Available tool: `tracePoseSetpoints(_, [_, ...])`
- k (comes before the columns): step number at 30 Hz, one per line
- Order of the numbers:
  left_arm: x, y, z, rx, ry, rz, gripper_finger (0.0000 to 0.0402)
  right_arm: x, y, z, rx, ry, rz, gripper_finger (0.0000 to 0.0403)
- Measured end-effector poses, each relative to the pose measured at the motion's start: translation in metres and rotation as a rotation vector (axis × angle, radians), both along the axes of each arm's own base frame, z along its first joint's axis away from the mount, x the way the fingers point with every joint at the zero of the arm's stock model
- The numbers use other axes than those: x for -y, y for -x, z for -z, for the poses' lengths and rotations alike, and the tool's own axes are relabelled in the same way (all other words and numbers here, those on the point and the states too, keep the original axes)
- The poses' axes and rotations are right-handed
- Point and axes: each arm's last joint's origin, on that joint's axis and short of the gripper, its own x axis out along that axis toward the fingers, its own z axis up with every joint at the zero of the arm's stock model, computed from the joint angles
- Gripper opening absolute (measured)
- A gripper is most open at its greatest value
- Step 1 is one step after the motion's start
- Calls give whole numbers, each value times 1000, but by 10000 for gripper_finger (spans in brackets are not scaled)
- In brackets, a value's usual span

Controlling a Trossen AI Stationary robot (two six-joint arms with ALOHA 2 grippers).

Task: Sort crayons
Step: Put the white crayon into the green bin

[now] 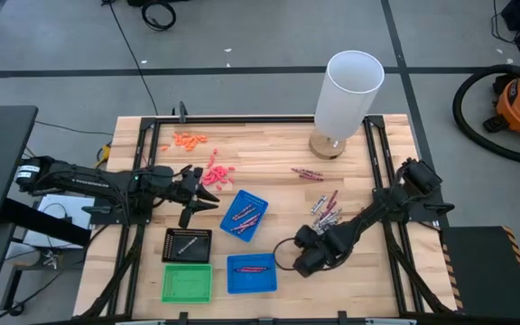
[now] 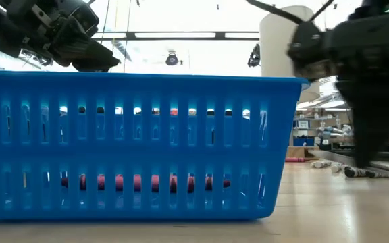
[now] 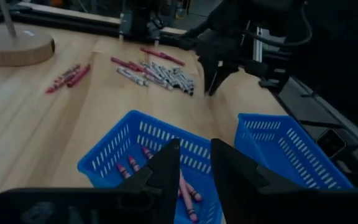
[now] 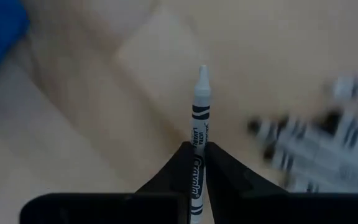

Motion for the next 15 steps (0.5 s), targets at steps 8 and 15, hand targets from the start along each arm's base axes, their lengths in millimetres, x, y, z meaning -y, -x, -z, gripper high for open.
tracePoseSetpoints(8, [0, -2, -7, 71, 7, 1, 101, 31, -19, -2, 62, 179, -79, 38])
tracePoseSetpoints(15, [0, -11, -16, 210, 2, -15, 101, 56, -35, -21, 194, 389, -141, 38])
